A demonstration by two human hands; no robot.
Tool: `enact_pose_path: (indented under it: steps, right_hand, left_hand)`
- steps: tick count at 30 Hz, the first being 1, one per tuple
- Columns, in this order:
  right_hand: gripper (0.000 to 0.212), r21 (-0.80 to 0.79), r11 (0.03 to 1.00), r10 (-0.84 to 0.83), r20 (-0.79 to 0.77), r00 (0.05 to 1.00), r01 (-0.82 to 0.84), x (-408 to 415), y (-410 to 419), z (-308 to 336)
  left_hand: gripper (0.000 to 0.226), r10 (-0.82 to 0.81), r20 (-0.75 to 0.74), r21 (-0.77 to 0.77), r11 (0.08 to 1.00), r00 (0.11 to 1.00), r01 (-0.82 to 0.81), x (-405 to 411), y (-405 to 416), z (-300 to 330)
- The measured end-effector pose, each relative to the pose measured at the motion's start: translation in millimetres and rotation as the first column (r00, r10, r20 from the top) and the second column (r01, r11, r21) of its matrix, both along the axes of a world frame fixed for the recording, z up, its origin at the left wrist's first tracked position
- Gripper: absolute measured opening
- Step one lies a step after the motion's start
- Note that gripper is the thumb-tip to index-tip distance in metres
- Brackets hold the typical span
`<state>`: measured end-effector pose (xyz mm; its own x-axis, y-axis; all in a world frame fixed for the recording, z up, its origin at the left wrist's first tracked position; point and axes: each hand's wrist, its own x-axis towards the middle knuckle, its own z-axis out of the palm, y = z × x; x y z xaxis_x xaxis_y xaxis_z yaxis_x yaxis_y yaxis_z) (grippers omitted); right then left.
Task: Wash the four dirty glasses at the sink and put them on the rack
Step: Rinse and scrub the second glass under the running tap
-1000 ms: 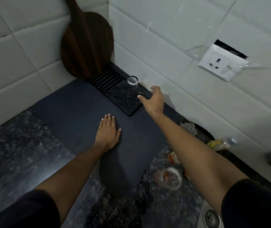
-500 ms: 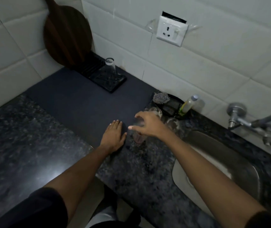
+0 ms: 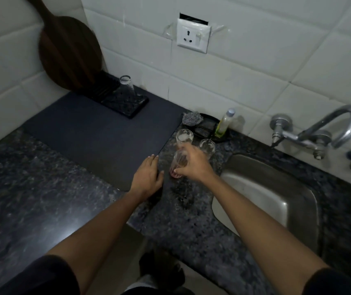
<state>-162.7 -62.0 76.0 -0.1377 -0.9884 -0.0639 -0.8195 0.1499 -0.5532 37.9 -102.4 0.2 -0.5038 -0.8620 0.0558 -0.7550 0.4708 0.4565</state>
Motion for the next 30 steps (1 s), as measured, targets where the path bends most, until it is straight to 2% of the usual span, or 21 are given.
enact_pose_path:
  steps: [4,9,13,17,21,24,27,30]
  right_hand:
    - [0.074,-0.070,0.965,-0.248,0.085,0.965,0.254,-32,44,14]
    - [0.077,-0.100,0.870,-0.472,0.116,0.874,0.483,-85,100,41]
    - [0.078,-0.148,0.760,-0.622,0.121,0.774,0.633,-133,139,57]
    - [0.073,-0.179,0.694,-0.691,0.104,0.715,0.697,-182,166,72]
    - [0.071,-0.226,0.698,-0.687,0.055,0.725,0.679,-228,178,83]
    - [0.064,-0.231,0.721,-0.666,0.029,0.746,0.653,-250,177,89]
    - [0.067,-0.228,0.739,-0.642,0.043,0.765,0.633,-264,172,92]
    - [0.067,-0.215,0.746,-0.633,0.070,0.771,0.631,-273,167,92]
  left_hand:
    - [0.053,-0.105,-0.153,-0.105,0.990,0.983,0.090,-38,7,20]
    - [0.045,-0.371,-0.241,-0.254,0.916,0.897,0.311,-118,26,58]
    - [0.047,-0.445,-0.272,-0.236,0.890,0.853,0.389,-196,45,81]
    - [0.049,-0.418,-0.304,-0.098,0.908,0.856,0.408,-270,65,96]
    - [0.042,-0.320,-0.340,0.041,0.934,0.884,0.354,-333,77,108]
    - [0.037,-0.234,-0.321,0.116,0.952,0.918,0.283,-368,74,110]
    - [0.033,-0.139,-0.262,0.186,0.964,0.955,0.192,-392,70,111]
    - [0.030,-0.083,-0.194,0.194,0.974,0.978,0.121,-407,64,111]
